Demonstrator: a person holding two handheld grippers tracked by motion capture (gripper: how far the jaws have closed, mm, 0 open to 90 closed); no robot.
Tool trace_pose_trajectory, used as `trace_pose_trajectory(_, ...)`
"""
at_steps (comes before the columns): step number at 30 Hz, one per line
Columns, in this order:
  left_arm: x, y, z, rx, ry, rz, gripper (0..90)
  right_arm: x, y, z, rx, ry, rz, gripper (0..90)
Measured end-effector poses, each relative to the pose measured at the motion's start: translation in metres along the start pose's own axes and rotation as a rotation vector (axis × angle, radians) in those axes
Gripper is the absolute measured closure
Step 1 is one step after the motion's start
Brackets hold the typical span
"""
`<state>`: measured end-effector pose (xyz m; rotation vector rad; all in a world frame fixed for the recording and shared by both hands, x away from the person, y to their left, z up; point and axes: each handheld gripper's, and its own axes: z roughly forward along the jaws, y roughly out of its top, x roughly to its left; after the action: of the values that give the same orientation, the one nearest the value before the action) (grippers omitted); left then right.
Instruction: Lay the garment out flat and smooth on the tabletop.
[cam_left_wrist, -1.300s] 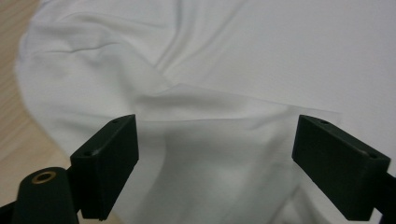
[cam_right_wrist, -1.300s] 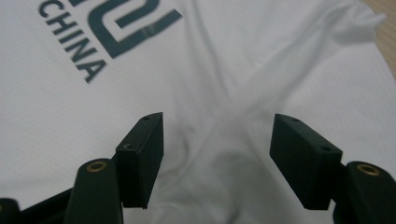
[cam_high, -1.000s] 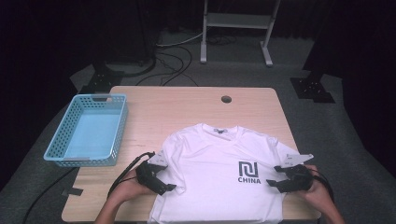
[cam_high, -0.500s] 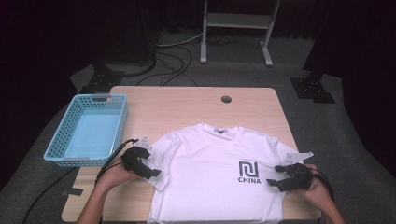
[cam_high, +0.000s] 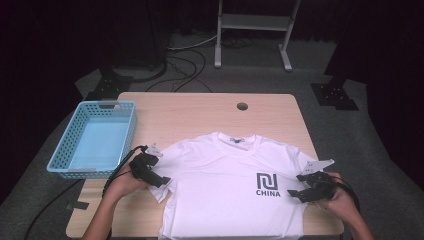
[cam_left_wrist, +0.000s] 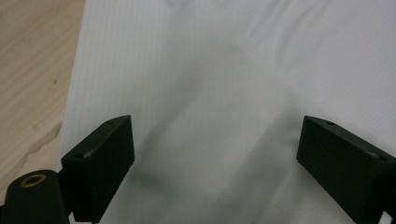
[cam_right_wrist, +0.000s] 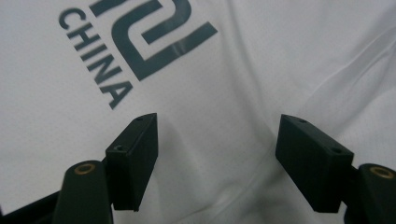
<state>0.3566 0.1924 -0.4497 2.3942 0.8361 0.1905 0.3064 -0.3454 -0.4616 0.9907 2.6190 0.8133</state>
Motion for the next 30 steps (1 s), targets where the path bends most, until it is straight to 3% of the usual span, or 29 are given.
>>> trace_pose_trajectory(1, -0.008, 0.004, 0.001, -0.020, -0.027, 0.019, 10.2, 0.002, 0.001, 0.000, -0.016, 0.010, 0.006, 29.8)
trace_pose_trajectory(4, -0.020, 0.010, 0.009, -0.011, -0.061, 0.049, 10.2, 0.011, 0.003, 0.001, -0.030, 0.031, -0.013, 29.4)
trace_pose_trajectory(7, -0.026, 0.011, 0.020, 0.011, -0.058, 0.067, 9.4, 0.020, 0.004, 0.004, -0.039, 0.039, -0.034, 28.9)
trace_pose_trajectory(12, -0.022, 0.004, 0.022, 0.025, -0.033, 0.099, 7.3, 0.028, 0.002, 0.008, -0.018, 0.060, -0.060, 27.6)
trace_pose_trajectory(15, -0.015, -0.003, 0.018, 0.027, -0.010, 0.136, 7.3, 0.022, -0.002, 0.006, -0.019, 0.070, -0.070, 27.4)
trace_pose_trajectory(17, -0.011, -0.007, 0.015, 0.027, -0.009, 0.126, 7.3, 0.015, -0.005, 0.003, -0.008, 0.072, -0.077, 26.1)
trace_pose_trajectory(19, -0.010, -0.006, 0.013, 0.038, 0.003, 0.120, 7.2, 0.009, -0.006, 0.000, 0.024, 0.053, -0.068, 24.5)
trace_pose_trajectory(20, -0.012, -0.004, 0.013, 0.014, 0.005, 0.116, 7.2, 0.008, -0.006, -0.002, 0.023, 0.032, -0.068, 24.9)
trace_pose_trajectory(23, -0.021, 0.006, 0.015, -0.046, -0.013, 0.123, 7.2, 0.004, -0.003, -0.004, -0.029, 0.013, -0.011, 24.5)
trace_pose_trajectory(27, -0.035, 0.022, 0.026, -0.057, -0.027, 0.168, 7.2, 0.001, 0.000, 0.003, -0.024, -0.030, 0.031, 21.4)
trace_pose_trajectory(30, -0.037, 0.026, 0.034, -0.053, -0.012, 0.182, 6.1, -0.001, -0.002, 0.004, -0.016, -0.053, 0.030, 20.3)
